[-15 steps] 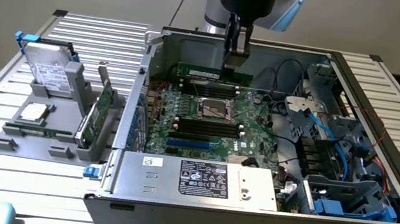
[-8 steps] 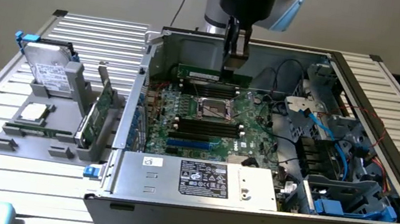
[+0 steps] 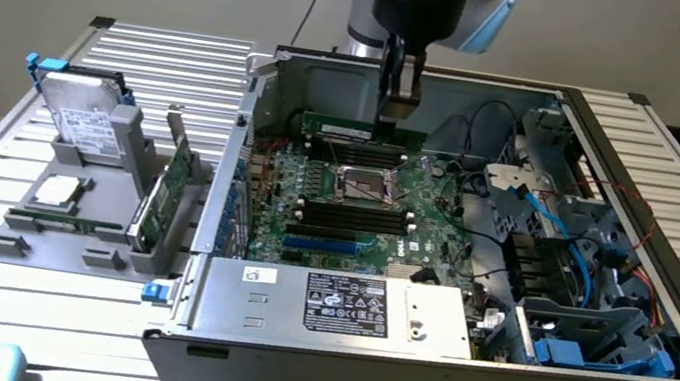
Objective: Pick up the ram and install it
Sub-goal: 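Insert the ram into the slot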
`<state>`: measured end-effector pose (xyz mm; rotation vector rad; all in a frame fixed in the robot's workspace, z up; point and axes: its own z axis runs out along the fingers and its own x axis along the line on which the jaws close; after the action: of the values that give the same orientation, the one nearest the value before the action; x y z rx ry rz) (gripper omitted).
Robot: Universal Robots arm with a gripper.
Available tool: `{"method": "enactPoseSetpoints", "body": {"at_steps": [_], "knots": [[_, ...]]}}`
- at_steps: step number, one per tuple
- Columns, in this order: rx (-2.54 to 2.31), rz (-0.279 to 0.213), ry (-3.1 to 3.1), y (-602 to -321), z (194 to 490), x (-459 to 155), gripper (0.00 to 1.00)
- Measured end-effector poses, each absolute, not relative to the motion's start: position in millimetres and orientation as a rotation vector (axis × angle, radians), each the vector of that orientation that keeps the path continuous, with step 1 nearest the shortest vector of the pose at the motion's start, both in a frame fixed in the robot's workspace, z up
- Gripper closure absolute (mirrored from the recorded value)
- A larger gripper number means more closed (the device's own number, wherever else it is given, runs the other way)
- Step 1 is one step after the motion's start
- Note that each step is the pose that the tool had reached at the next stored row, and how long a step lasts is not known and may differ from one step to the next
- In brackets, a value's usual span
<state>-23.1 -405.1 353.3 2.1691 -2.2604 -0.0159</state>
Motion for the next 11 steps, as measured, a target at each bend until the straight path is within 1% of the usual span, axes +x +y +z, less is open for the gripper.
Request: {"method": "enactPoseSetpoints", "body": {"at_steps": [11], "knots": [[2.171,-0.01,-2.262,-403,339,-23,0.87]]}}
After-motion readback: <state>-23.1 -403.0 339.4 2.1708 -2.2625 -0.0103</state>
